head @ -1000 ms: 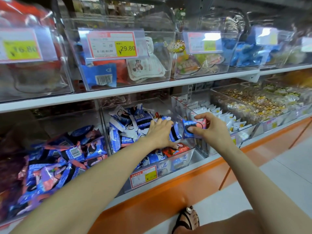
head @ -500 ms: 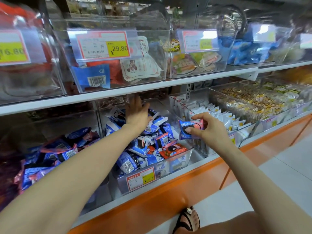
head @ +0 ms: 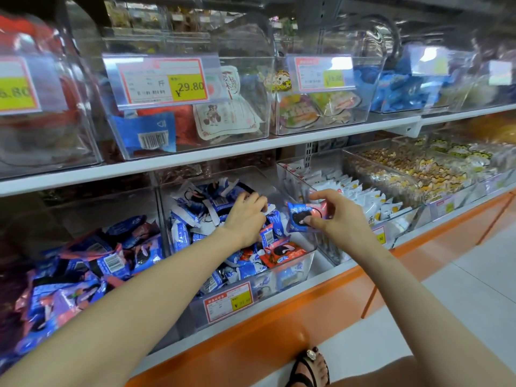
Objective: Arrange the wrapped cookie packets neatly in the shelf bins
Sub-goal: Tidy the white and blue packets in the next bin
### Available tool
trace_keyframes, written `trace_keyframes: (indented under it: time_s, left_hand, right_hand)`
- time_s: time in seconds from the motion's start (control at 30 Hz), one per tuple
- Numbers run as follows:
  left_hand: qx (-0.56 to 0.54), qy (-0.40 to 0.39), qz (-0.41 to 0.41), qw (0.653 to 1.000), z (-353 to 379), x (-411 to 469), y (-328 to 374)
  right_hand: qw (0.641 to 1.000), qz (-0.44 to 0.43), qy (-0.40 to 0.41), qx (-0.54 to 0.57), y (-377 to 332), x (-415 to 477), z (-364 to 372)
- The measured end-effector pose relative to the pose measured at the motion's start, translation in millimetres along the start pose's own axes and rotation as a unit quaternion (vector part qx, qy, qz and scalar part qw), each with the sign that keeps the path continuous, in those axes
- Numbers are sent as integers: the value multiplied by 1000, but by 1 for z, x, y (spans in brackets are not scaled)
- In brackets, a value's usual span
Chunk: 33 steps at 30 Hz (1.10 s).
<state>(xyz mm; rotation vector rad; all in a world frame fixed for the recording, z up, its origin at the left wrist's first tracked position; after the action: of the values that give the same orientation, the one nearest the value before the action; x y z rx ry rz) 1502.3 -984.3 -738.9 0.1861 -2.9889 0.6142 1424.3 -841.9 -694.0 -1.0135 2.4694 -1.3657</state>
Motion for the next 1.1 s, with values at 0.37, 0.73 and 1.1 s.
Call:
trace_keyframes:
  time_s: [0.37, 0.73, 1.1]
  left_hand:
    - [-256, 270, -195, 908, -81, -151, -39]
    - [-243, 275, -427, 827, -72, -321, -116]
    - [-302, 228, -309, 872, -50, -307, -93]
  right_hand:
    - [964, 32, -143, 221, -37, -20, 35]
    - [924, -13, -311, 221, -142, -84, 173]
    - [965, -40, -213, 151, -126, -56, 137]
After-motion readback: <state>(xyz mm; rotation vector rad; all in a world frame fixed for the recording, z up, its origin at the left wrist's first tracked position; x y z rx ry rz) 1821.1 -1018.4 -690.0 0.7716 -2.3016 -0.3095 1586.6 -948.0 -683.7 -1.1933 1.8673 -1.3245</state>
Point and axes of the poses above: each hand's wrist, its own x-axis towards the middle knuckle, its own z-axis out of the palm, y = z × x, the point moved 8 cm from there along x, towards the middle knuckle, and after that the axes turned 12 degrees about z, right-handed, at the moved point
